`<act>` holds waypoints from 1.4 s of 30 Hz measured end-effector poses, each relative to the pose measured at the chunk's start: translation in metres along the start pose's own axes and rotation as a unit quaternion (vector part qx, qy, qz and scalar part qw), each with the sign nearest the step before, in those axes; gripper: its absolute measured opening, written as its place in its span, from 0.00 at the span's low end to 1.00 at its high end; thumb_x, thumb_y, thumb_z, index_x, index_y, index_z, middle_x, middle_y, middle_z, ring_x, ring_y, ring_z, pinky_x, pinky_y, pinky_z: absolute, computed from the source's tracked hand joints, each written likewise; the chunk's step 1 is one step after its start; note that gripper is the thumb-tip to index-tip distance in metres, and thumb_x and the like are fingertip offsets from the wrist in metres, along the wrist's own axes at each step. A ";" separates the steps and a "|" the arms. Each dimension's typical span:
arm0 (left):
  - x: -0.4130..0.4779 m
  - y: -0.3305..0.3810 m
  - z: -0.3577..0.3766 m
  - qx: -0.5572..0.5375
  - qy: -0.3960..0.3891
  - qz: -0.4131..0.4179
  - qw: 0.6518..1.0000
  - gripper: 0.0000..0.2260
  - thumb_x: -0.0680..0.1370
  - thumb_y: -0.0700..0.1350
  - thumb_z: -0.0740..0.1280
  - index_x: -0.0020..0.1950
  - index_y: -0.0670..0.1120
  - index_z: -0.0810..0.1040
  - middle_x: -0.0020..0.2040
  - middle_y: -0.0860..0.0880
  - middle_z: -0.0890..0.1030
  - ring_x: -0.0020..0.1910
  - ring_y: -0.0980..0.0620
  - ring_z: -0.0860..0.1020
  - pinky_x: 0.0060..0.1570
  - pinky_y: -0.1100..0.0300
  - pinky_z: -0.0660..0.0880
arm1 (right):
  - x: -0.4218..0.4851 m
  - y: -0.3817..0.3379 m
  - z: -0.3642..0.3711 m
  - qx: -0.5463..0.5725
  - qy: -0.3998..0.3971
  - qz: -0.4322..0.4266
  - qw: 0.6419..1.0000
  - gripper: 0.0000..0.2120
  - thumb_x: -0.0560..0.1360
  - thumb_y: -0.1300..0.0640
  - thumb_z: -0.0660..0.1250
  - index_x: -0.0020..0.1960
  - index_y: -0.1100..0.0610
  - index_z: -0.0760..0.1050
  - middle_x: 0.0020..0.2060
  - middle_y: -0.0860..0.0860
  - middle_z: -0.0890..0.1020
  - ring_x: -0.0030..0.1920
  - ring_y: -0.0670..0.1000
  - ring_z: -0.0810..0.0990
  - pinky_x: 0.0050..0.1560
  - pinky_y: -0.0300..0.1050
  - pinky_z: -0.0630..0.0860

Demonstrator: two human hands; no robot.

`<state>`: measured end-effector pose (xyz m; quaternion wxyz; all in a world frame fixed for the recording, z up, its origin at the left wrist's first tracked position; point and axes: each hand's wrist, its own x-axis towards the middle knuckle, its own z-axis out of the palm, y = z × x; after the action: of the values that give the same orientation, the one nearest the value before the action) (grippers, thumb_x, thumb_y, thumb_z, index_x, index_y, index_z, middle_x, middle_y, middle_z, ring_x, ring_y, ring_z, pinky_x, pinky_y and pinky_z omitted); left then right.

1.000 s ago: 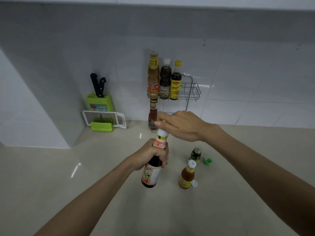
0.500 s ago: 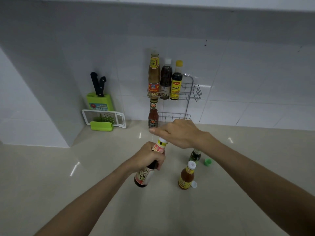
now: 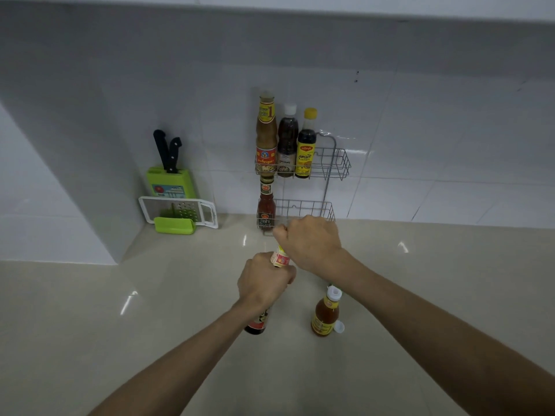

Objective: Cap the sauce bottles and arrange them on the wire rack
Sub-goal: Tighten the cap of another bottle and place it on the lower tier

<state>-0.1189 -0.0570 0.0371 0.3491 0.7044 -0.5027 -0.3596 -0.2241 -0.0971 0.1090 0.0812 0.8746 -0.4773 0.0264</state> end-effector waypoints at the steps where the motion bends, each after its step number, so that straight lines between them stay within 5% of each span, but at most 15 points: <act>1: -0.001 0.000 0.001 0.010 0.011 0.001 1.000 0.08 0.60 0.49 0.66 0.31 0.45 0.77 0.29 0.47 0.82 0.32 0.43 0.82 0.37 0.48 0.81 | 0.001 -0.001 0.002 -0.001 -0.014 0.007 1.000 0.09 0.80 0.55 0.58 0.59 0.56 0.69 0.44 0.56 0.76 0.47 0.59 0.78 0.38 0.48 0.68; 5: 0.001 0.009 -0.004 0.010 0.016 0.032 0.999 0.06 0.63 0.49 0.67 0.34 0.46 0.78 0.32 0.46 0.83 0.35 0.44 0.82 0.39 0.47 0.80 | 0.010 0.001 0.008 0.234 0.012 0.118 0.965 0.21 0.74 0.38 0.60 0.44 0.56 0.77 0.37 0.52 0.80 0.41 0.54 0.78 0.41 0.48 0.76; 7: 0.004 0.013 -0.011 -0.024 -0.046 0.052 0.997 0.08 0.66 0.46 0.70 0.43 0.45 0.78 0.38 0.45 0.84 0.40 0.45 0.83 0.44 0.47 0.80 | 0.017 0.008 0.004 0.284 0.025 0.097 0.954 0.15 0.71 0.43 0.64 0.39 0.54 0.77 0.35 0.53 0.81 0.39 0.55 0.79 0.39 0.49 0.78; 10: 0.011 0.006 -0.026 -0.094 -0.193 0.058 0.975 0.23 0.65 0.44 0.76 0.58 0.51 0.73 0.52 0.48 0.83 0.52 0.50 0.82 0.55 0.51 0.78 | 0.028 0.027 -0.017 0.334 -0.002 0.051 0.941 0.13 0.72 0.50 0.66 0.31 0.53 0.71 0.30 0.48 0.76 0.33 0.48 0.74 0.33 0.43 0.71; 14: 0.009 -0.012 -0.032 -0.130 -0.288 0.043 0.948 0.27 0.66 0.40 0.78 0.63 0.47 0.75 0.56 0.46 0.83 0.56 0.49 0.82 0.59 0.53 0.78 | 0.040 0.048 -0.035 0.411 -0.028 0.024 0.911 0.12 0.73 0.56 0.68 0.37 0.63 0.73 0.30 0.46 0.74 0.31 0.41 0.71 0.32 0.36 0.67; 19: 0.016 -0.021 -0.018 -0.190 -0.205 0.023 0.960 0.23 0.62 0.40 0.80 0.56 0.44 0.81 0.52 0.43 0.85 0.54 0.43 0.83 0.58 0.51 0.79 | 0.044 0.045 -0.015 0.547 -0.013 0.093 0.832 0.11 0.71 0.46 0.72 0.39 0.52 0.75 0.29 0.43 0.76 0.27 0.41 0.71 0.25 0.37 0.66; 24: 0.039 -0.036 -0.010 -0.147 -0.161 0.009 0.976 0.24 0.57 0.48 0.81 0.51 0.46 0.82 0.47 0.47 0.86 0.49 0.46 0.84 0.56 0.48 0.80 | 0.024 0.039 0.033 0.513 -0.058 0.121 0.848 0.24 0.66 0.44 0.77 0.58 0.51 0.76 0.43 0.44 0.82 0.43 0.46 0.81 0.37 0.44 0.82; 31: 0.072 -0.043 0.005 -0.124 -0.169 0.000 0.978 0.26 0.56 0.52 0.82 0.53 0.49 0.82 0.47 0.50 0.86 0.48 0.52 0.84 0.56 0.50 0.80 | 0.038 0.049 0.078 0.544 -0.051 0.153 0.823 0.25 0.65 0.49 0.78 0.60 0.46 0.75 0.51 0.50 0.81 0.49 0.50 0.82 0.39 0.51 0.84; 34: 0.100 -0.043 0.004 -0.136 -0.210 0.001 0.968 0.29 0.62 0.45 0.81 0.61 0.46 0.78 0.54 0.48 0.85 0.54 0.49 0.83 0.59 0.51 0.78 | 0.055 0.058 0.090 0.581 -0.022 0.174 0.795 0.23 0.66 0.55 0.78 0.58 0.50 0.76 0.49 0.50 0.80 0.49 0.52 0.83 0.39 0.51 0.84; 37: 0.138 -0.045 -0.006 -0.129 -0.255 -0.020 0.958 0.39 0.68 0.30 0.74 0.75 0.42 0.60 0.71 0.47 0.71 0.71 0.49 0.69 0.63 0.60 0.70 | 0.076 0.071 0.104 0.573 0.036 0.193 0.796 0.23 0.66 0.59 0.78 0.58 0.54 0.75 0.46 0.44 0.80 0.49 0.53 0.82 0.44 0.53 0.84; 42: 0.203 -0.051 -0.015 -0.062 -0.179 -0.042 0.981 0.41 0.72 0.34 0.71 0.78 0.45 0.52 0.79 0.47 0.56 0.77 0.50 0.56 0.72 0.59 0.58 | 0.109 0.089 0.141 0.553 0.123 0.245 0.786 0.19 0.65 0.60 0.78 0.54 0.59 0.78 0.48 0.51 0.84 0.49 0.49 0.83 0.49 0.40 0.82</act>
<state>-0.0349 -0.2373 -0.0308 0.2808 0.6263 -0.5036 -0.5246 -0.2436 -0.2587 -0.0061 -0.3680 0.6124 -0.5652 0.4124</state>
